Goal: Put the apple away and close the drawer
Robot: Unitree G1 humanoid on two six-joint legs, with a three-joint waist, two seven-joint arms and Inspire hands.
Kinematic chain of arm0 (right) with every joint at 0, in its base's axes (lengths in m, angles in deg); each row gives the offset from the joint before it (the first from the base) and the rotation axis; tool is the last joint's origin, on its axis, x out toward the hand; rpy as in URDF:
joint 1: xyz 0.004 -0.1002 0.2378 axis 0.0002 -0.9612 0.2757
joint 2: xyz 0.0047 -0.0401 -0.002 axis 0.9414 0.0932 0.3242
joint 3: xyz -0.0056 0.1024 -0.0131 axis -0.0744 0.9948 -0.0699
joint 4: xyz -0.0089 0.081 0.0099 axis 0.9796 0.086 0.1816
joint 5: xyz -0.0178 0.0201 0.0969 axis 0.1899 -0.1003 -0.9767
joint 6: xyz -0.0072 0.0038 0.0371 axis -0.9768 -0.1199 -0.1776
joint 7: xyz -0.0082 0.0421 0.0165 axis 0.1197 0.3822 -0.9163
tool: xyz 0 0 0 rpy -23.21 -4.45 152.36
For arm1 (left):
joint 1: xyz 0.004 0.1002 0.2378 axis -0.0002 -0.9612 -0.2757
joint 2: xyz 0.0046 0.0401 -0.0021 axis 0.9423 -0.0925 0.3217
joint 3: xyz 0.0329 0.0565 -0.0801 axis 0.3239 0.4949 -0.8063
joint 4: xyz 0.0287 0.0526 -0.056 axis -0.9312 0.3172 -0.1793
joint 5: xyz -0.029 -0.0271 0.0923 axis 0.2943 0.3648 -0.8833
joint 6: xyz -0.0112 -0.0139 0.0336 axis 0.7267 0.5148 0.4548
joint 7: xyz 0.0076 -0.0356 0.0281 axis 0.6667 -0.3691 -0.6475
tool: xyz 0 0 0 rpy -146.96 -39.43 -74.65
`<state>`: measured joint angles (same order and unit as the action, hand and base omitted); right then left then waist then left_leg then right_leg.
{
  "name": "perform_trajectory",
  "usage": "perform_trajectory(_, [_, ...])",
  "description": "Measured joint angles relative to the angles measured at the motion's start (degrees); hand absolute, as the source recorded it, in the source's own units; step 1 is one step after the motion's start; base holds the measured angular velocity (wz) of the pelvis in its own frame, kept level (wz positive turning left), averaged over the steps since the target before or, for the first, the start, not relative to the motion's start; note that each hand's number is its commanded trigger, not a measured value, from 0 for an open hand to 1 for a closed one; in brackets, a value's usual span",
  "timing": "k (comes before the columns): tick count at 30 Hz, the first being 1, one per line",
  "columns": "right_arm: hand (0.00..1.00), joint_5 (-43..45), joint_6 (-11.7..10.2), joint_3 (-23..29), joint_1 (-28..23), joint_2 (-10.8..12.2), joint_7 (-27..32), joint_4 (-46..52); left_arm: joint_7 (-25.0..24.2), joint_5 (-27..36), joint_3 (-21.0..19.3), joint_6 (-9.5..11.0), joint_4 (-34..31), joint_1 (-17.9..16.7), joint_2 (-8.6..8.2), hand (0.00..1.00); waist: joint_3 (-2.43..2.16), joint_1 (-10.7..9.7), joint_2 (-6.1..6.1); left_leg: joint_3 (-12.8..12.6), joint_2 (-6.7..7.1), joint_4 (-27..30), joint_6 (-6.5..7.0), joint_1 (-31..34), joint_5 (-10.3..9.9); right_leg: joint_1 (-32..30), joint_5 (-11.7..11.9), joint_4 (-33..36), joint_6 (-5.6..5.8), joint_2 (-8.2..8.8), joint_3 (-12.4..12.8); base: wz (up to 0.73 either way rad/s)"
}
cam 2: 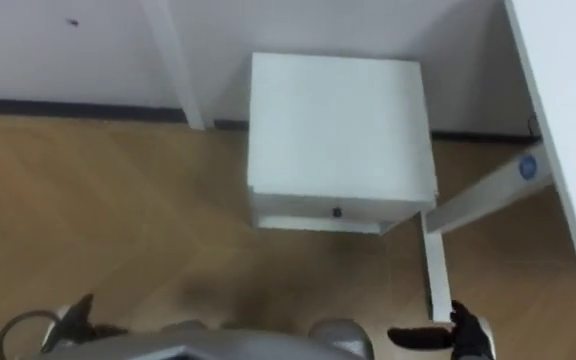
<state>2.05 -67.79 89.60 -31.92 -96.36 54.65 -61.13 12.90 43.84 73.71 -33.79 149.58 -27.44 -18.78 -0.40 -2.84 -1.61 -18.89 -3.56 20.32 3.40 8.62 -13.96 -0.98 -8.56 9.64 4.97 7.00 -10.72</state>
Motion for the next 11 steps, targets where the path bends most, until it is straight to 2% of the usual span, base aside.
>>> perform_trajectory(2, [0.00,-0.05,-0.20,-0.04,0.01,0.48,-0.93,-0.03,-0.10,-0.01,-1.07,-0.30,0.05,-1.97,-0.14,0.00,0.09,1.48,0.13,3.30,0.40,-1.38,-0.56,-1.87,0.19,0.89,0.44,-0.16,-0.46,-0.35,-1.29,-0.61])
perform_trajectory(3, [0.00,-0.09,-0.19,-0.02,0.00,0.42,-1.11,-0.05,-0.30,-0.07,-1.13,-0.30,0.14,-2.25,-0.17,0.00,0.10,1.40,0.08,3.93,0.52,-1.78,-0.81,-2.19,0.26,1.50,0.49,-0.39,-0.48,-0.40,-1.55,-0.26])
perform_trajectory(5, [0.00,-0.58,0.04,0.04,0.12,-0.11,-1.74,-2.07,-1.19,-0.05,-1.24,-0.38,0.22,-2.46,-0.19,0.00,0.37,-0.07,0.59,4.07,1.10,-3.37,-1.61,-3.19,0.66,2.37,0.48,-1.04,-0.46,-0.61,-2.74,0.14])
perform_trajectory(7, [0.00,-0.62,0.18,0.08,0.13,-0.23,-2.40,-3.83,-1.65,-0.04,-1.36,-0.27,0.23,-1.83,-0.20,0.00,0.64,-0.05,1.01,4.05,1.11,-5.02,-2.06,-4.22,0.94,2.41,0.46,-0.96,-0.45,-0.80,-2.71,0.01])
perform_trajectory(11, [0.00,-0.65,0.79,0.06,0.42,-0.15,-4.17,-5.82,-2.18,-0.01,-1.36,-0.25,0.18,-1.34,-0.26,0.00,0.83,-0.23,1.23,3.99,1.21,-5.72,-2.17,-5.45,1.01,3.04,0.43,-0.95,-0.43,-0.81,-2.94,-0.10])
